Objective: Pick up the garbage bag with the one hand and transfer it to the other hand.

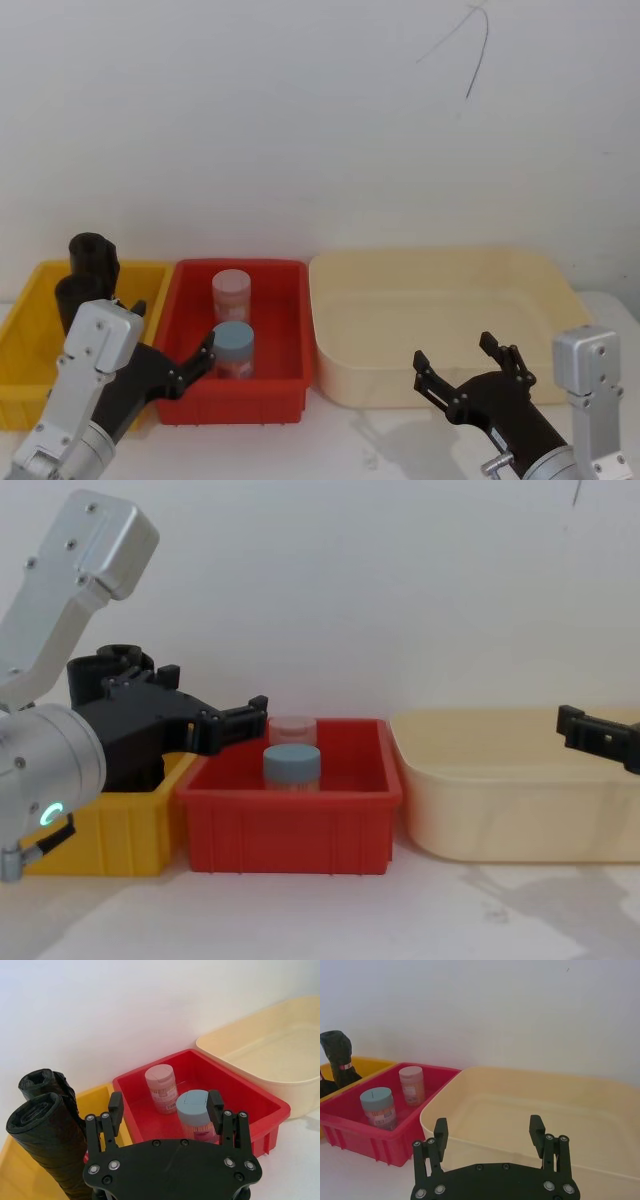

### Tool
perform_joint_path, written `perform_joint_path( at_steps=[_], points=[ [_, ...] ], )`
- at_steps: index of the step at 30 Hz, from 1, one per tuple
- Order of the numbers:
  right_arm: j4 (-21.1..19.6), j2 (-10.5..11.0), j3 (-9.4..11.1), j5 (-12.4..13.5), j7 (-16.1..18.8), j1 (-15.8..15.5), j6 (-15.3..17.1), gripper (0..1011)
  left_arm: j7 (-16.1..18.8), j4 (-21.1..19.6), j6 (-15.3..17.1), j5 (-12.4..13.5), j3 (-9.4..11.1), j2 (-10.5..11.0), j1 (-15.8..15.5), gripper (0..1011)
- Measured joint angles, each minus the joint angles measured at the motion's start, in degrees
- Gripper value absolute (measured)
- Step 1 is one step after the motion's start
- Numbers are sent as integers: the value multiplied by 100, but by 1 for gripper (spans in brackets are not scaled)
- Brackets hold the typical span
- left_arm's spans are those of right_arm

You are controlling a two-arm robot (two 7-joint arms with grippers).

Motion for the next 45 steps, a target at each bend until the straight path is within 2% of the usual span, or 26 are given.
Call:
perform_joint_path(
  at_steps=[45],
  points=[
    [0,0,0,0,0,0,0,1000,-1,0,0,0,0,-1,0,1001]
  ],
)
